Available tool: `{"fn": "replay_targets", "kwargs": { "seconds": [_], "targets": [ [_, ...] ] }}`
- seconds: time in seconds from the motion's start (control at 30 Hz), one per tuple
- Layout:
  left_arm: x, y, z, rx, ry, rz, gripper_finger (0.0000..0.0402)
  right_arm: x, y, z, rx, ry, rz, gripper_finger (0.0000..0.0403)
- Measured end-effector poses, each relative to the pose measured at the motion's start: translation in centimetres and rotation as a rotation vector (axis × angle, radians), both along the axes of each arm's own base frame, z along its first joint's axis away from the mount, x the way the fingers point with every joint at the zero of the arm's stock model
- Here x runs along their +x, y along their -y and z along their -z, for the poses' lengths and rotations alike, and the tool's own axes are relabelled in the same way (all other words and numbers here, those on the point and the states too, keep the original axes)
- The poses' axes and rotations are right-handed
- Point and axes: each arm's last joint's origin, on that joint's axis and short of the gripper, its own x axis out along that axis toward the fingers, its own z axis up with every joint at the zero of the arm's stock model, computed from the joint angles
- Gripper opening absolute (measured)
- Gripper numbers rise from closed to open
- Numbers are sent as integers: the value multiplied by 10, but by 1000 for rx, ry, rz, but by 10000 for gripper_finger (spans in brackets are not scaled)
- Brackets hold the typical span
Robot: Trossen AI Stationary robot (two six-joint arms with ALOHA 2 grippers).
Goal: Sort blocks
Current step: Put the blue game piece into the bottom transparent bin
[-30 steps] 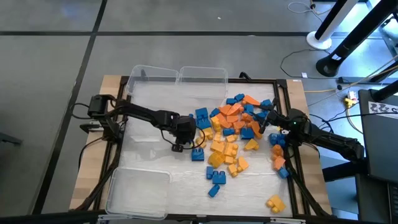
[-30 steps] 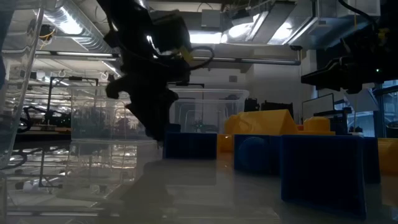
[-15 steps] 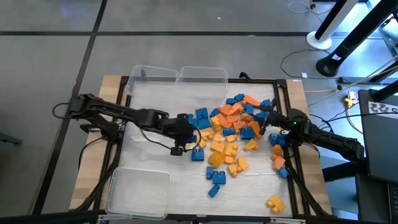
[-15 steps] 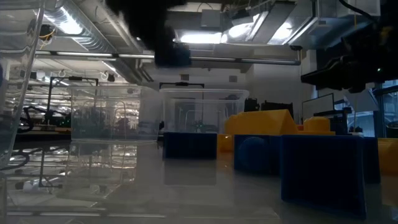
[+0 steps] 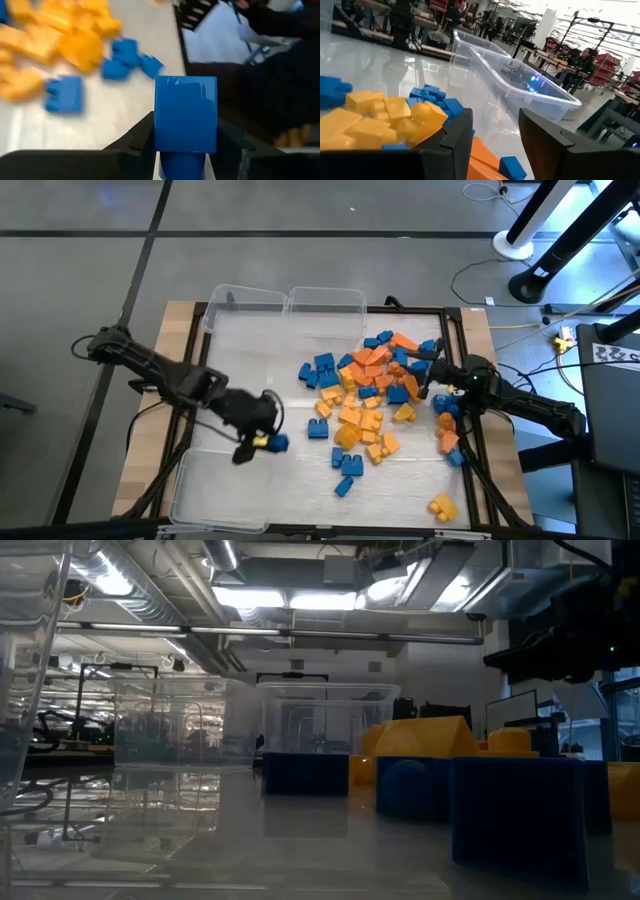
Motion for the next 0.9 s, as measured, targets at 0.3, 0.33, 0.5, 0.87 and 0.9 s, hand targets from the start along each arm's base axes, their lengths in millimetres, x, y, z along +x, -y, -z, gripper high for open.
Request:
{"fn": "replay_targets", "kwargs": {
  "seconds": [0.3, 0.33, 0.5, 0.87, 0.9],
  "targets": [
    [-20, 51, 27, -97, -293, -67, 134, 0, -3, -5, 29, 27, -106, 160],
    [-22, 56, 31, -104, -327, -82, 135, 0, -4, -8, 31, 32, -118, 160],
    [-30, 73, 39, -138, -411, -103, 141, 0, -5, -27, 18, 66, -146, 160],
    [-30, 80, 53, -184, -548, -258, 160, 13, -1, -42, 85, -16, -205, 160],
    [-31, 79, 54, -179, -565, -275, 163, 15, -1, -43, 92, -29, -210, 160]
  ]
}}
